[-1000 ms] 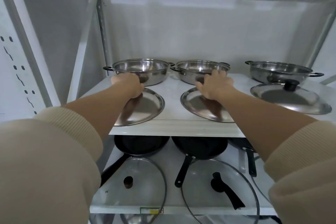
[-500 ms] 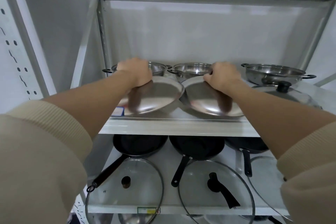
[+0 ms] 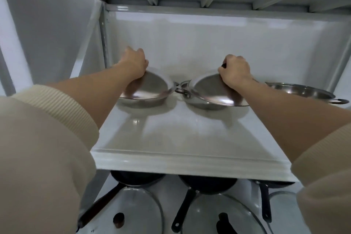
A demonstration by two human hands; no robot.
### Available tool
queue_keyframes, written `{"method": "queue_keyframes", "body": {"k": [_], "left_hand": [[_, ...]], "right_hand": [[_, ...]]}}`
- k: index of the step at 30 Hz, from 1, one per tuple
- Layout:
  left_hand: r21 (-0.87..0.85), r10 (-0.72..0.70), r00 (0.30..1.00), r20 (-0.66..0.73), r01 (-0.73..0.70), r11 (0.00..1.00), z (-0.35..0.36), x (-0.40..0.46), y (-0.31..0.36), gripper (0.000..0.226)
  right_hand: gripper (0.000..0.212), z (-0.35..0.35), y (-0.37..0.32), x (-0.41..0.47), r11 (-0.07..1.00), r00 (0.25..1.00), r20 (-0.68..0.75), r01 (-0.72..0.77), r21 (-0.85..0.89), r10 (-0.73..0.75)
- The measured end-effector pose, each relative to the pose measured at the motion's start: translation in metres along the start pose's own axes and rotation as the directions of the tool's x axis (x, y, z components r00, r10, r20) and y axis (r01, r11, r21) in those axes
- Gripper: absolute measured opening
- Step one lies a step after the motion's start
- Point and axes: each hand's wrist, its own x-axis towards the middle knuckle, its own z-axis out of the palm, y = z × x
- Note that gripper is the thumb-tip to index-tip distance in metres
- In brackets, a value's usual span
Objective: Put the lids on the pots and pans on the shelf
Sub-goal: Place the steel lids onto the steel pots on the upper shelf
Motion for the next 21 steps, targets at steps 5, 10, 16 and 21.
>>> {"method": "queue_keyframes", "body": {"k": [5,10,16,21], "left_hand": [[0.049,0.026,0.999,-0.044,-0.024,0.999,0.037,0.067,-0.01,0.041],[0.109,0.113,0.993,-0.018,-0.111,0.988,0.071,0.117,-0.02,0.037],[0.29,0.2,0.978,0.058,-0.208,0.934,0.116,0.138,-0.021,0.036],[0.26,0.191,0.981,0.038,-0.195,0.946,0.122,0.139,-0.021,0.033]], "right_hand": [[0.031,0.043,0.004,0.048,0.999,1.0,-0.017,0.017,-0.044,-0.018],[0.029,0.087,0.006,0.084,0.994,0.999,0.02,0.039,-0.098,-0.038],[0.027,0.129,0.007,0.105,0.994,0.997,0.078,0.033,-0.105,-0.024],[0.026,0.138,0.012,0.107,0.989,0.995,0.086,0.064,-0.133,-0.053]]}}
